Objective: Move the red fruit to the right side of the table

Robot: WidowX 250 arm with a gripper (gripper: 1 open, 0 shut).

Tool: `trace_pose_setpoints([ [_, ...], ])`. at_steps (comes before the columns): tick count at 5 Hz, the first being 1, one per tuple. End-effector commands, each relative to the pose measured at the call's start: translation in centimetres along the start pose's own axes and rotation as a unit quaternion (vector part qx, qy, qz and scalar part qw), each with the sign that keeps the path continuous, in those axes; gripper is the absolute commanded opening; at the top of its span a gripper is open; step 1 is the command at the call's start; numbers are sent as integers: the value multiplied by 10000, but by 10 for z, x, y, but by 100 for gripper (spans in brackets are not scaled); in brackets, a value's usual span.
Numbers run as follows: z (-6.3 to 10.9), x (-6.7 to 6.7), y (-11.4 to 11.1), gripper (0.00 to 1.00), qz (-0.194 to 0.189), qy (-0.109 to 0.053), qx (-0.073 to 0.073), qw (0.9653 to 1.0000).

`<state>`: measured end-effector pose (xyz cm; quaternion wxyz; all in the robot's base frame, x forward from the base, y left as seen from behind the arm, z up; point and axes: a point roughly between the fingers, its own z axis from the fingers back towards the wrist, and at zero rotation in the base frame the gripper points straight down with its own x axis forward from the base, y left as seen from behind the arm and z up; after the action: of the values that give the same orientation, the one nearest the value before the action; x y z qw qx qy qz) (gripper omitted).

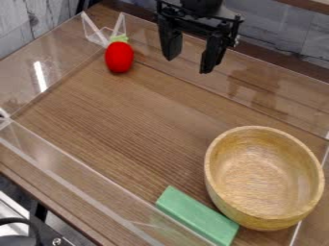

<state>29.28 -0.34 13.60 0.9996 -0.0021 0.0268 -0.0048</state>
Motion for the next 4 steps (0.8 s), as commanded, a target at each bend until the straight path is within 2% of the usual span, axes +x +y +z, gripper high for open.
trace_pose_setpoints([
  [1, -5, 1, 13, 100, 49, 32, 3, 10000],
  [2, -6, 3, 36, 100, 136, -14, 6, 9999],
  [4, -10, 11, 110, 100, 197, -263, 134, 9994],
])
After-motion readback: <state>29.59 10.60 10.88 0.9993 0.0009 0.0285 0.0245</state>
